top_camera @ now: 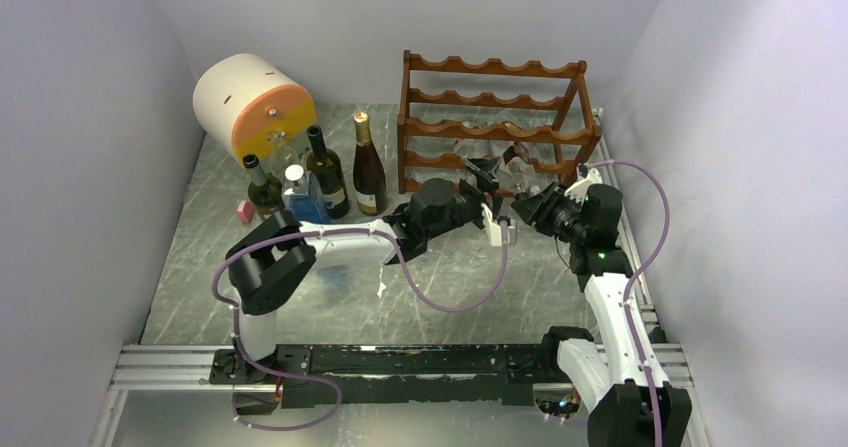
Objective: Take the wine bottle off the wine rack
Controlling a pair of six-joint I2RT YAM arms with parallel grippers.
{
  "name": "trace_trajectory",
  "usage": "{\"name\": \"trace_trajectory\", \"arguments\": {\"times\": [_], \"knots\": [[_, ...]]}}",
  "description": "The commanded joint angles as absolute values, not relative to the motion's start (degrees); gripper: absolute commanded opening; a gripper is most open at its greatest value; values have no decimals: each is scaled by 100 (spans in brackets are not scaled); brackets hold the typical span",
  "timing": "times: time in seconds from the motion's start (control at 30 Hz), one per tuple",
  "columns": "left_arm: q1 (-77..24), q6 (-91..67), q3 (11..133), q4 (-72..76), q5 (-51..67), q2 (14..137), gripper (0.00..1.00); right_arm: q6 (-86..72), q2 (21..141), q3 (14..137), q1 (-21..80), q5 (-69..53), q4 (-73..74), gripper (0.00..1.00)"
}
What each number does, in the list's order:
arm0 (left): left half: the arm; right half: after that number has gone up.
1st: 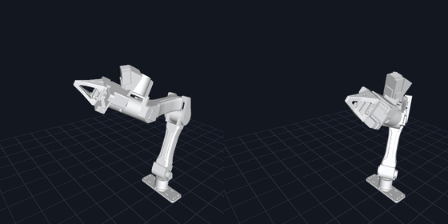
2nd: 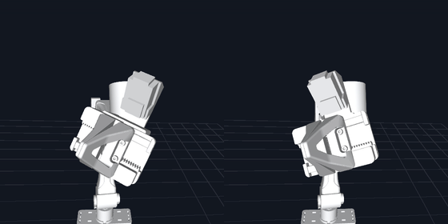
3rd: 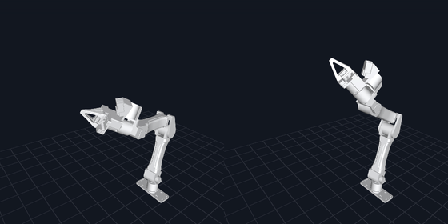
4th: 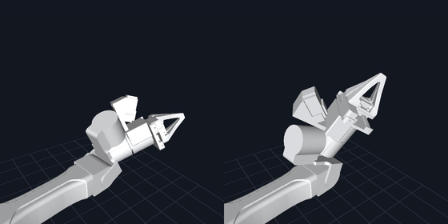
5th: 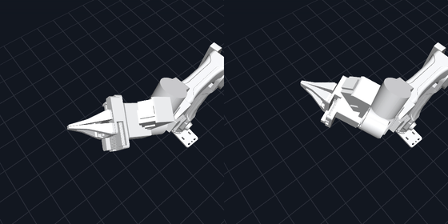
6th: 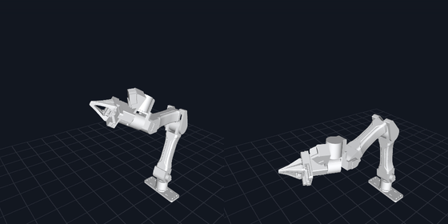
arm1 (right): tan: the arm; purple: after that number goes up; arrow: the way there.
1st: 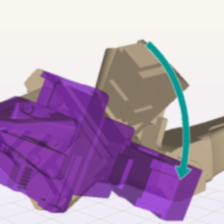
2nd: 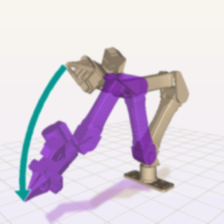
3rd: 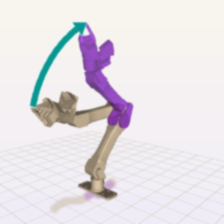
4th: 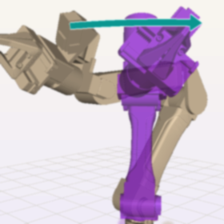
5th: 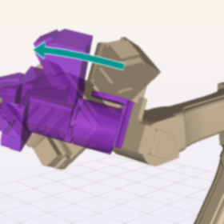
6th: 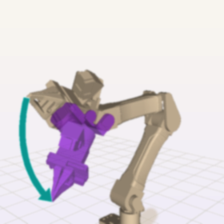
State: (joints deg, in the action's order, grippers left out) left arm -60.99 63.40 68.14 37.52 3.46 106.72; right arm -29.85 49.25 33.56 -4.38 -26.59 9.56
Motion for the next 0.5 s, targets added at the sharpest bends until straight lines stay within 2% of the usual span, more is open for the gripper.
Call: {"name": "trace_trajectory", "arguments": {"times": [0.0, 0.27, 0.47], "knots": [[-6008, 6651, 7220, 4375, 473, 11036, 98, -2929, 4756, 3590, -396, -3040, 1214, 0], [-5996, 6017, 6982, 5226, 812, 11362, 98, -3145, 4864, 3902, -396, -3253, 1251, 0], [-6029, 5722, 7101, 6713, 300, 12031, 98, -3556, 4921, 4078, -396, -3547, 1265, 0]]}}
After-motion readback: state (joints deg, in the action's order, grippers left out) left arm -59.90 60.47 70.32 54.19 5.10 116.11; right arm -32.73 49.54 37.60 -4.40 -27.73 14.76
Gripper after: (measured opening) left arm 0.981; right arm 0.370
